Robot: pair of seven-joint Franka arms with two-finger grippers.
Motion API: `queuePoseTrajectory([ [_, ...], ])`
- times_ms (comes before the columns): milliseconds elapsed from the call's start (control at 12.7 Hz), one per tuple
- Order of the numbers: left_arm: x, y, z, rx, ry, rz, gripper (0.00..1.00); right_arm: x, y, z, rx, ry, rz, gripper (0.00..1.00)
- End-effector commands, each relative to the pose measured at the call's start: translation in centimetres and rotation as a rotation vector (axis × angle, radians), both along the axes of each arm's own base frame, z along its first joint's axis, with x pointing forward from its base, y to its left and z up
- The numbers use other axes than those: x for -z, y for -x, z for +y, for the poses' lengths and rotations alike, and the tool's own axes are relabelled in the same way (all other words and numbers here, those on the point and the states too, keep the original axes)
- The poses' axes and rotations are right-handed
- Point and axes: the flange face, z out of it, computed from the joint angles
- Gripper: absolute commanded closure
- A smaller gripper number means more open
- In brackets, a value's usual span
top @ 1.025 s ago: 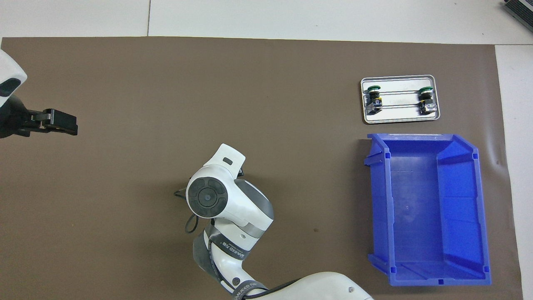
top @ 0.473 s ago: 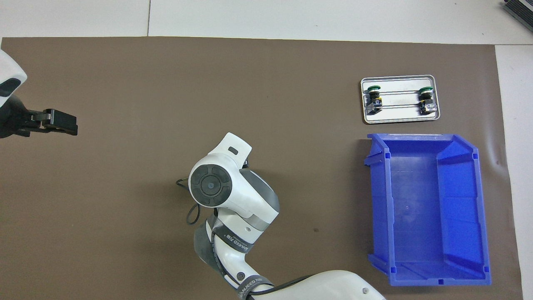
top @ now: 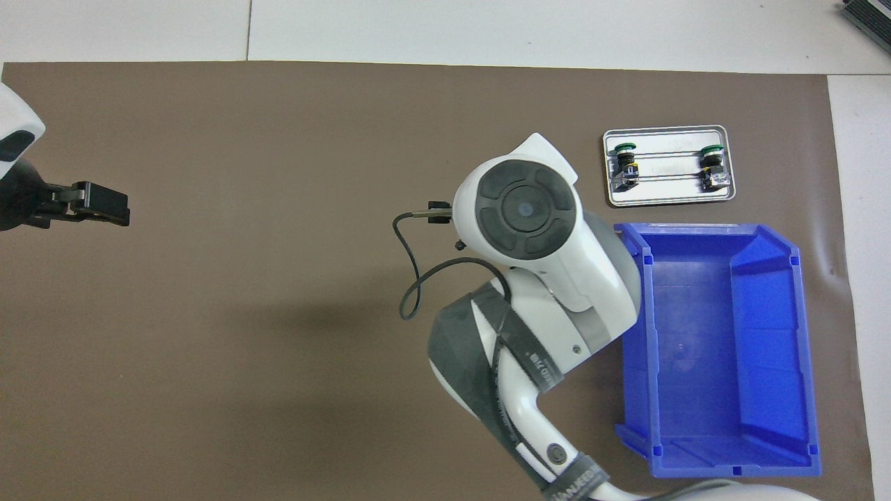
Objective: Place and press button with both arms
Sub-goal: 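Lower the button into the blue bin and open the right gripper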
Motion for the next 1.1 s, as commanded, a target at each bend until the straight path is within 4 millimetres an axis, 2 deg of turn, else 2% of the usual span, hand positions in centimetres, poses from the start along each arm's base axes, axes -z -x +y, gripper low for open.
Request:
queuePoseTrajectory([
  [0, -0.2, 0.8, 0.2, -0.008, 0.008, -0.009, 0.0, -1.3, -0.4, -8.2, -0.04, 0.035, 0.013, 1.0],
  [79, -0.2, 0.8, 0.2, -0.008, 0.008, -0.009, 0.0, -1.7, -0.3, -12.6, -0.069, 0.051, 0.025, 1.0],
  [236, -0.2, 0.8, 0.2, -0.008, 0.008, -0.009, 0.0, -0.9, 0.4, -20.2, -0.117, 0.066, 0.065, 1.0],
  [394, -0.2, 0.8, 0.1, -0.007, 0.008, -0.011, 0.0, 0.3, 0.9, -25.9, -0.122, 0.063, 0.097, 1.0],
  [552, -0.2, 0.8, 0.1, -0.007, 0.008, -0.009, 0.0, 2.4, 2.5, -30.5, -0.106, -0.028, 0.125, 1.0],
  [709, -0.2, 0.8, 0.1, -0.007, 0.008, -0.011, 0.0, 5.3, 5.2, -33.1, -0.149, -0.023, 0.097, 1.0],
  [788, -0.2, 0.8, 0.2, -0.008, 0.008, -0.011, 0.0, 7.1, 6.5, -33.3, -0.148, -0.022, 0.086, 1.0],
  [867, -0.2, 0.8, 0.2, -0.008, 0.008, -0.011, 0.0, 8.3, 7.2, -33.5, -0.143, -0.022, 0.083, 1.0],
  [1025, -0.2, 0.8, 0.1, -0.007, 0.008, -0.009, 0.0, 10.2, 7.3, -34.1, -0.129, -0.019, 0.072, 1.0],
])
